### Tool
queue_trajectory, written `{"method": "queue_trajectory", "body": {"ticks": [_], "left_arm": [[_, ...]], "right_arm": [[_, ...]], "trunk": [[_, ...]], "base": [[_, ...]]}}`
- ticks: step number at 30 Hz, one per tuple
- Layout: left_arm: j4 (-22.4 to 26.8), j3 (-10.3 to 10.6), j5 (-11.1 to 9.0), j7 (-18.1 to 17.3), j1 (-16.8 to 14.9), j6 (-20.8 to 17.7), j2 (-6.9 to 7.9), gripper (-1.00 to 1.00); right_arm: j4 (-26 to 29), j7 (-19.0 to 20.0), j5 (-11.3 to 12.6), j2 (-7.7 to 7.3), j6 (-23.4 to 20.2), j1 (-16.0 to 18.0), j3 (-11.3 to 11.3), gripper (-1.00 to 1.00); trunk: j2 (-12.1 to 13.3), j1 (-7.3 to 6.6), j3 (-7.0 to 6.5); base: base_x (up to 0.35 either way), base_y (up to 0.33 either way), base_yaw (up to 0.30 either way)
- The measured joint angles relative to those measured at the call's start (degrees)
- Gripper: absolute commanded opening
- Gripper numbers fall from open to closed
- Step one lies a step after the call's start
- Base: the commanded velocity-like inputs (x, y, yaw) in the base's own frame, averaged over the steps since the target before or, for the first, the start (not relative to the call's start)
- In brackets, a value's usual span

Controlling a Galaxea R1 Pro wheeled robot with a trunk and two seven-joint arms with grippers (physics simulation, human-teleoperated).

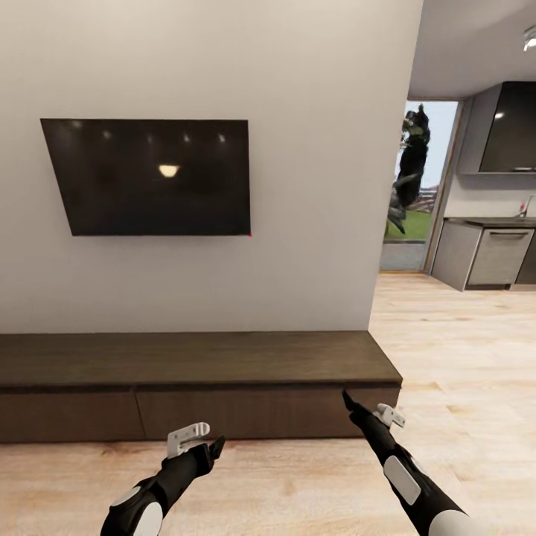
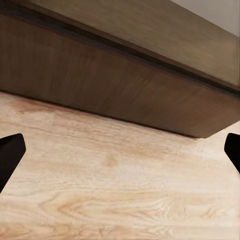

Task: Place each of the two pumpkins and all three candles from the living room inside a cabinet in the living room (use any cabinet), then make sure every cabinet is closed, and position the cauldron so it is next to a table in the living room.

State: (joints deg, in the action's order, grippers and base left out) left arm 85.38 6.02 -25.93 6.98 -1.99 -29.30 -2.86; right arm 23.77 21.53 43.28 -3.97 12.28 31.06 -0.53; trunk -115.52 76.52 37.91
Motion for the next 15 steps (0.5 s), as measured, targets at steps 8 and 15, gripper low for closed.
{"method": "queue_trajectory", "body": {"ticks": [8,15], "left_arm": [[5.29,0.07,-0.20,-0.29,0.00,-0.61,0.09,1.00],[7.19,0.06,-8.39,-0.43,-3.08,-8.40,-0.41,1.00]], "right_arm": [[0.56,-3.71,18.96,1.02,-11.49,5.02,-3.95,1.00],[0.09,0.36,20.46,0.63,-12.84,5.19,-3.92,1.00]], "trunk": [[-3.21,1.76,1.44],[-6.02,3.30,2.69]], "base": [[0.000,0.000,0.000],[0.000,0.000,0.000]]}}
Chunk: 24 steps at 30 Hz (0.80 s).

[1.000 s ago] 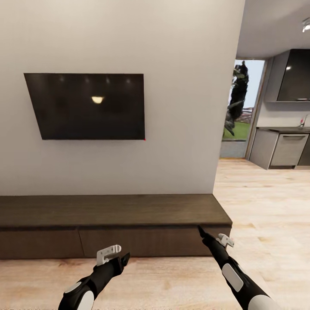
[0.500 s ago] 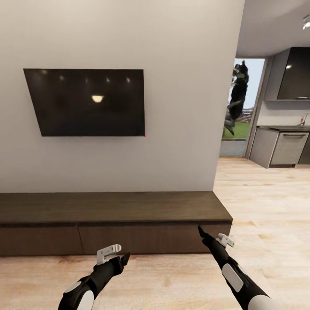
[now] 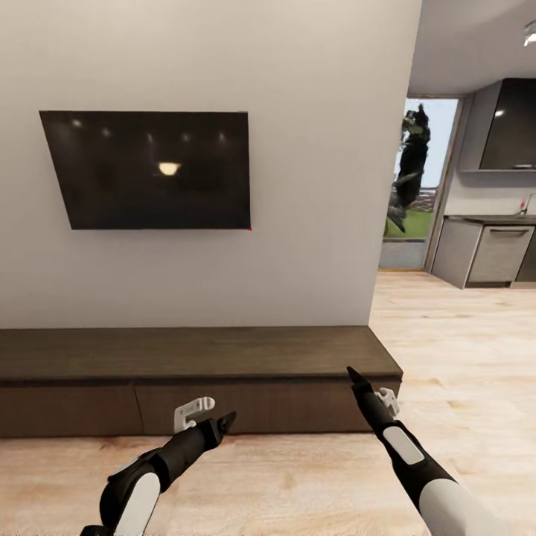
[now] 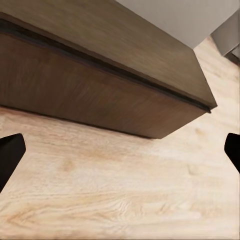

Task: Place each of the two pumpkins and all three candles from the living room inside a cabinet in the living room (use any cabinet), then make sure every cabinet is closed, and position the cauldron so it is next to a table in the living room.

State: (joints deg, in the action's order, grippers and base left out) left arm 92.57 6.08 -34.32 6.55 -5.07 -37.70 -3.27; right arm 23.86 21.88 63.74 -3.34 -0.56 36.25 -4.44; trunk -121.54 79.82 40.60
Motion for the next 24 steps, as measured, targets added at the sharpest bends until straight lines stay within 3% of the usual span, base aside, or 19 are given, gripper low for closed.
{"method": "queue_trajectory", "body": {"ticks": [3,8,24], "left_arm": [[0.03,0.06,-0.98,-0.09,-0.11,-0.32,1.48,1.00],[0.00,0.57,-1.46,-0.08,-0.16,-0.36,2.39,1.00],[-1.55,0.72,-1.31,0.32,-0.17,-0.24,2.57,1.00]], "right_arm": [[-0.15,0.46,-0.16,-1.10,0.07,-0.04,0.06,1.00],[-0.33,0.61,-0.22,-1.79,0.30,-0.08,0.12,1.00],[-1.21,0.42,-0.84,-1.88,0.43,-0.09,0.24,1.00]], "trunk": [[-1.20,0.66,0.54],[-3.21,1.76,1.44],[-9.63,5.27,4.31]], "base": [[0.000,0.000,0.000],[0.000,0.000,0.000],[0.000,0.000,0.000]]}}
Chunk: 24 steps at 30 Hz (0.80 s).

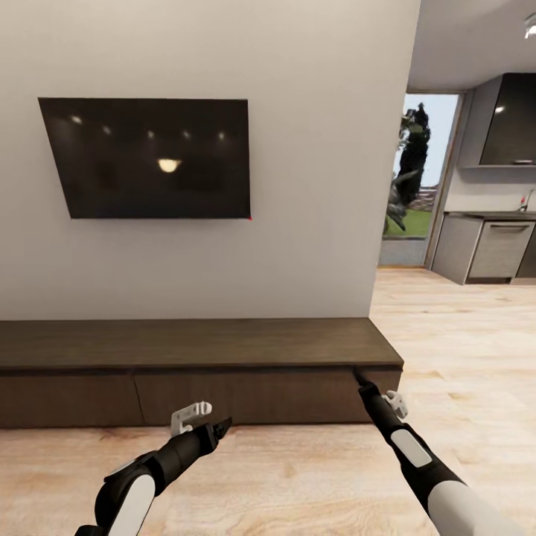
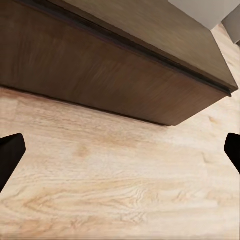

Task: Place each of the two pumpkins and all three candles from the living room inside a cabinet in the living room (use any cabinet), then make sure every cabinet is closed, and position the cauldron so it is next to a table in the living room.

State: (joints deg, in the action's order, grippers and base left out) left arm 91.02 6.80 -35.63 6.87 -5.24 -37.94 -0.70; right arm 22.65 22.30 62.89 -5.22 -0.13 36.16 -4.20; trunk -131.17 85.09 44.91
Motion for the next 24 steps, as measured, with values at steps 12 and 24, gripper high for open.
{"method": "queue_trajectory", "body": {"ticks": [12,24], "left_arm": [[-1.17,0.50,0.12,0.06,0.00,-0.12,0.00,1.00],[-1.43,0.48,0.08,0.14,0.00,0.16,-0.02,1.00]], "right_arm": [[-1.28,0.22,-4.49,0.06,0.02,0.00,0.44,1.00],[-1.13,0.24,-4.64,0.04,0.05,0.00,0.49,1.00]], "trunk": [[-4.81,2.64,2.15],[-9.63,5.27,4.31]], "base": [[0.000,0.000,0.000],[0.000,0.000,0.000]]}}
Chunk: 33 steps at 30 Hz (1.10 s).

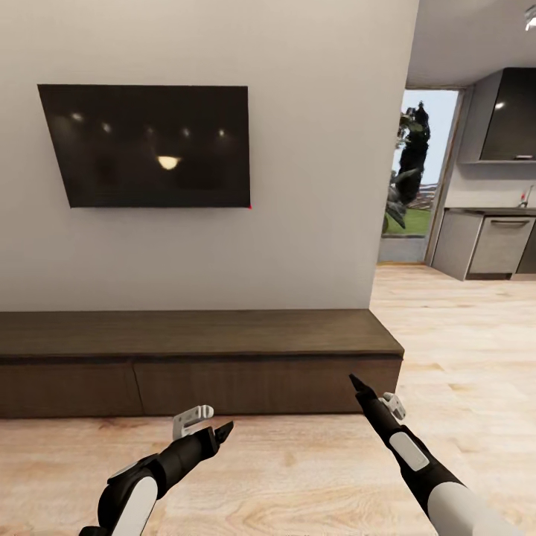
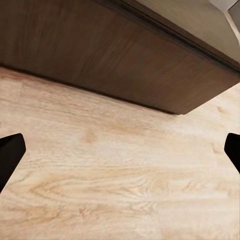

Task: Place each of the two pumpkins and all three candles from the living room inside a cabinet in the living room (use any cabinet), then make sure every cabinet is closed, and position the cauldron so it is next to a table in the living room.

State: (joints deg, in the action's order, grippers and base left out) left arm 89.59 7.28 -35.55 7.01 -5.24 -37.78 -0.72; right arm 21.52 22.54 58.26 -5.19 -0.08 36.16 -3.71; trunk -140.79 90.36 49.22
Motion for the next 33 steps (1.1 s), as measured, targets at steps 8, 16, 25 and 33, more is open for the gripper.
{"method": "queue_trajectory", "body": {"ticks": [8,16,25,33], "left_arm": [[-0.09,-0.06,-0.20,0.02,-0.01,0.02,0.07,1.00],[-0.23,-0.05,-0.23,-0.03,0.00,0.02,0.05,1.00],[-5.16,0.03,0.11,0.04,0.00,0.17,-0.08,1.00],[-5.19,0.06,-0.37,-0.28,-0.02,-0.09,-0.14,1.00]], "right_arm": [[-0.13,0.00,-0.01,-0.08,0.00,0.00,-0.02,1.00],[-0.16,0.00,0.00,-0.09,0.03,0.00,-0.03,1.00],[-0.38,-0.05,-0.01,0.02,1.45,0.00,0.04,1.00],[-0.24,-0.10,-0.02,-0.09,1.55,0.00,-0.03,1.00]], "trunk": [[-1.62,0.88,0.72],[-1.62,0.88,0.72],[-2.01,1.10,0.90],[-2.51,1.51,2.63]], "base": [[0.000,0.000,0.000],[0.000,0.000,0.000],[0.000,0.000,0.000],[0.000,0.000,0.000]]}}
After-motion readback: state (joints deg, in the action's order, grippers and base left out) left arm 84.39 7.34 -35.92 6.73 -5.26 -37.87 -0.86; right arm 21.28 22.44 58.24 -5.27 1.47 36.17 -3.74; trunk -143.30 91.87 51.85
